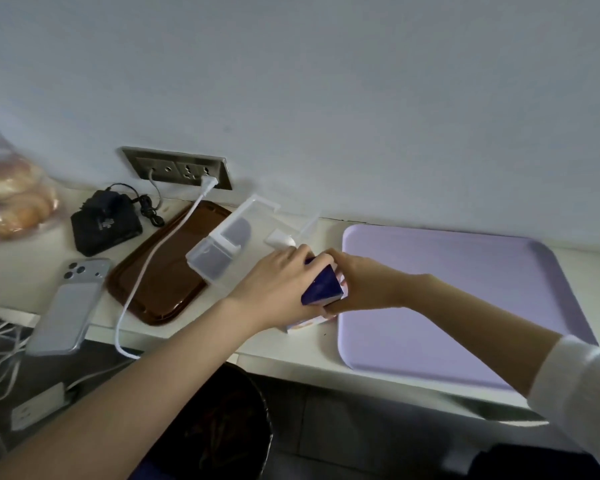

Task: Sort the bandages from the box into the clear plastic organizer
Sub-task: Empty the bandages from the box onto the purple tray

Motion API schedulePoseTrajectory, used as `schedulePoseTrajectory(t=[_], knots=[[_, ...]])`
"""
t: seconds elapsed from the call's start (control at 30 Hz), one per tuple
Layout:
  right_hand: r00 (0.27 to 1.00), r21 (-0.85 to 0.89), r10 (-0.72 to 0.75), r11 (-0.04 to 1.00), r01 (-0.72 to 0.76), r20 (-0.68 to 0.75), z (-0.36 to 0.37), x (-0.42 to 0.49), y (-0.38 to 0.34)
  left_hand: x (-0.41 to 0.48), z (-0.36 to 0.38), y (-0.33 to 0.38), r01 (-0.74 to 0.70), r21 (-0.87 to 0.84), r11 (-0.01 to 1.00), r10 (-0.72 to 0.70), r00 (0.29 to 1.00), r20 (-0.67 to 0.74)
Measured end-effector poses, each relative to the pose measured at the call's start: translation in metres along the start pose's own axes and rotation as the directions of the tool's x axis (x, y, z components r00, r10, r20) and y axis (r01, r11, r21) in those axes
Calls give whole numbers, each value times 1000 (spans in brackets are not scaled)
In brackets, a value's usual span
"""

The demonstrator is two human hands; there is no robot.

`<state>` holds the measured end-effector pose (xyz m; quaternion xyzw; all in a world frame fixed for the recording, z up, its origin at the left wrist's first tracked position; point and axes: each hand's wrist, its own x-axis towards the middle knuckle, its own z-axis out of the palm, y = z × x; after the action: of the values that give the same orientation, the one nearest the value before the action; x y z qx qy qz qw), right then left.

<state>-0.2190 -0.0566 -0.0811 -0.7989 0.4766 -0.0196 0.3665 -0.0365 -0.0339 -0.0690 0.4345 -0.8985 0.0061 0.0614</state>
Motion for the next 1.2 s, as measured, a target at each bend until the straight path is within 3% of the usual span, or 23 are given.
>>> schedulePoseTrajectory(t=[0.13, 0.3, 0.7, 0.97, 1.2], knots=[[999, -55, -12, 998, 9, -49, 5, -7, -5, -16, 10, 2, -70, 245, 967, 98, 990, -105], [992, -25, 76, 997, -78, -101, 13, -20, -12, -42, 25, 11, -83, 312, 946, 160, 960, -230], [972, -5, 166, 986, -170, -167, 34, -29, -22, -56, 38, 14, -75, 330, 941, 220, 878, -426], [968, 26, 198, 980, -196, -153, 37, -26, -21, -58, 36, 15, -85, 342, 936, 218, 902, -374], [973, 36, 168, 986, -165, -157, 39, -27, -18, -52, 6, 19, -88, 238, 967, 181, 897, -404]])
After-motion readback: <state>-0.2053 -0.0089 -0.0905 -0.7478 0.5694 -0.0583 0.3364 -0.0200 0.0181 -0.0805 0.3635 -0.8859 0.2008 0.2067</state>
